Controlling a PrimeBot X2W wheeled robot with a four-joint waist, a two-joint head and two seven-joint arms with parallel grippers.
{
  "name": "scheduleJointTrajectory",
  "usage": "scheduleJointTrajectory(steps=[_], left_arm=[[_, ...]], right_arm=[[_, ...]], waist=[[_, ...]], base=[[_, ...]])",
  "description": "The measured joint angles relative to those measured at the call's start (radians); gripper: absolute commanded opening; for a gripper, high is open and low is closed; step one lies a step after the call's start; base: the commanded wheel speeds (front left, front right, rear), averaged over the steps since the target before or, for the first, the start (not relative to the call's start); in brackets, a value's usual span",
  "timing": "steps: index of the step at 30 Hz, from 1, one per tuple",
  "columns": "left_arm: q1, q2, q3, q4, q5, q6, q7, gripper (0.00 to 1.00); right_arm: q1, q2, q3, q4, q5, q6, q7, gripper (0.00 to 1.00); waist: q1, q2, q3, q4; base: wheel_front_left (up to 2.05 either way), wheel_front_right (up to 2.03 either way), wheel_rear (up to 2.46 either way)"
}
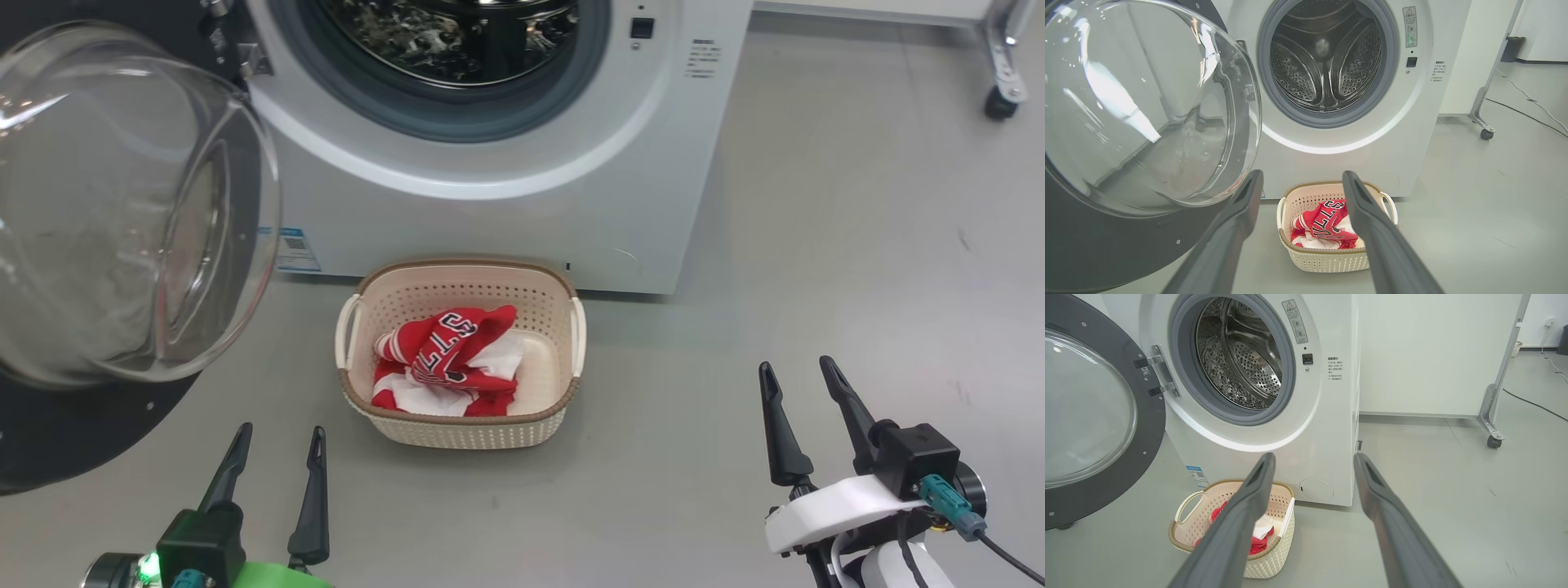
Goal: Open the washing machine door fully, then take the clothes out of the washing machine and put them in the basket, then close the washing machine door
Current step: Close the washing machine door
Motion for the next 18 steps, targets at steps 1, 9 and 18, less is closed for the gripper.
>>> scheduleJointTrajectory(steps=[1, 9, 18], left_arm=[[0.000, -0.001, 0.001, 0.001, 0.000, 0.000, 0.000, 1.00], [0.000, -0.004, 0.021, 0.005, -0.003, 0.005, -0.010, 1.00], [0.000, -0.012, 0.028, 0.015, -0.009, 0.009, -0.019, 1.00]], right_arm=[[0.000, -0.001, 0.001, 0.000, 0.000, 0.001, 0.000, 1.00], [0.002, -0.011, 0.009, 0.000, -0.005, 0.002, 0.000, 1.00], [0.009, -0.011, 0.015, 0.001, -0.006, 0.009, 0.000, 1.00]], waist=[[0.0000, 0.0000, 0.000, 0.011], [0.0000, 0.0000, -0.004, 0.109], [0.0000, 0.0000, -0.013, 0.231]], base=[[0.00, 0.00, 0.00], [0.00, 0.00, 0.00], [0.00, 0.00, 0.00]])
